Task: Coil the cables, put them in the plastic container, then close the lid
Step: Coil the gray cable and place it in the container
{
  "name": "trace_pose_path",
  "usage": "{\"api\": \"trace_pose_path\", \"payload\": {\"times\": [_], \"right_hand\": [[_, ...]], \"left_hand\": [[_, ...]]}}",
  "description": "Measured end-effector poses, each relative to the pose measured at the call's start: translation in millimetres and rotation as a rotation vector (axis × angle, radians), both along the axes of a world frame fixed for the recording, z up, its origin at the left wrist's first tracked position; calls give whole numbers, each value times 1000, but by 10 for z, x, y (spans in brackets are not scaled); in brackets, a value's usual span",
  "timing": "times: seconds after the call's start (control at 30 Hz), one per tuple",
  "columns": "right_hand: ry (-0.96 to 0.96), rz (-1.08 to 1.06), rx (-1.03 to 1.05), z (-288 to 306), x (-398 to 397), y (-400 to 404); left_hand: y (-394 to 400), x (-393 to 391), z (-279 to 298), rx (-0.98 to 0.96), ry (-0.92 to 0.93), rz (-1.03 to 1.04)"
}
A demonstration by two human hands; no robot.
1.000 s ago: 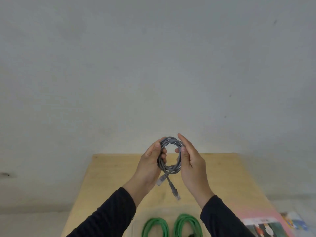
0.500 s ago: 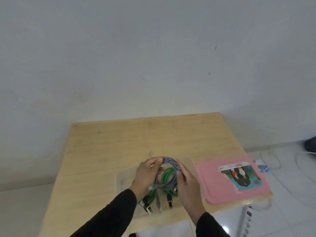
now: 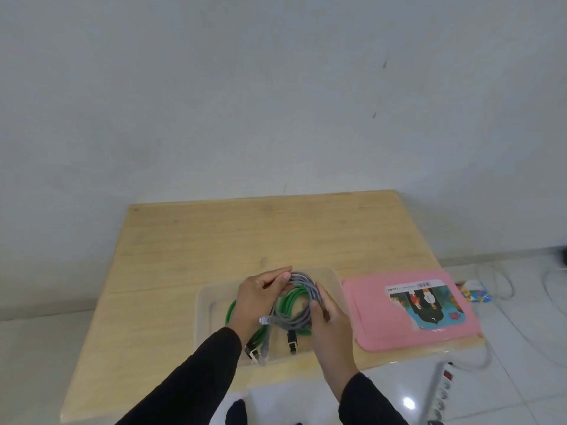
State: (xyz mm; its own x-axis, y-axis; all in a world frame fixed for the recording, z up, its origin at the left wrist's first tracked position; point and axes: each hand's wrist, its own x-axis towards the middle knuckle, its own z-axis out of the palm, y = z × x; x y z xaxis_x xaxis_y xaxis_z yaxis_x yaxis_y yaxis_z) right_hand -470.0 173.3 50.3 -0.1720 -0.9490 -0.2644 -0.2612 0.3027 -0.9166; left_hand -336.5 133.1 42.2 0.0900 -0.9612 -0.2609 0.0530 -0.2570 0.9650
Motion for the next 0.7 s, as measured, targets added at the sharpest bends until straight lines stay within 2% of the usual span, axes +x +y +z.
{"api": "trace_pose_path", "payload": {"times": [0.13, 0.33, 0.5, 0.7], "right_hand": [[-33, -55, 35, -65, 72, -62], [31, -123, 101, -125, 141, -64], [237, 25, 127, -116, 182, -100], [604, 254, 78, -157, 304, -38]], "left_hand": [[70, 101, -31, -18, 39, 29], [79, 335, -99, 144, 97, 1], [120, 365, -254, 174, -13, -127], [138, 330, -341, 83, -167, -166]]}}
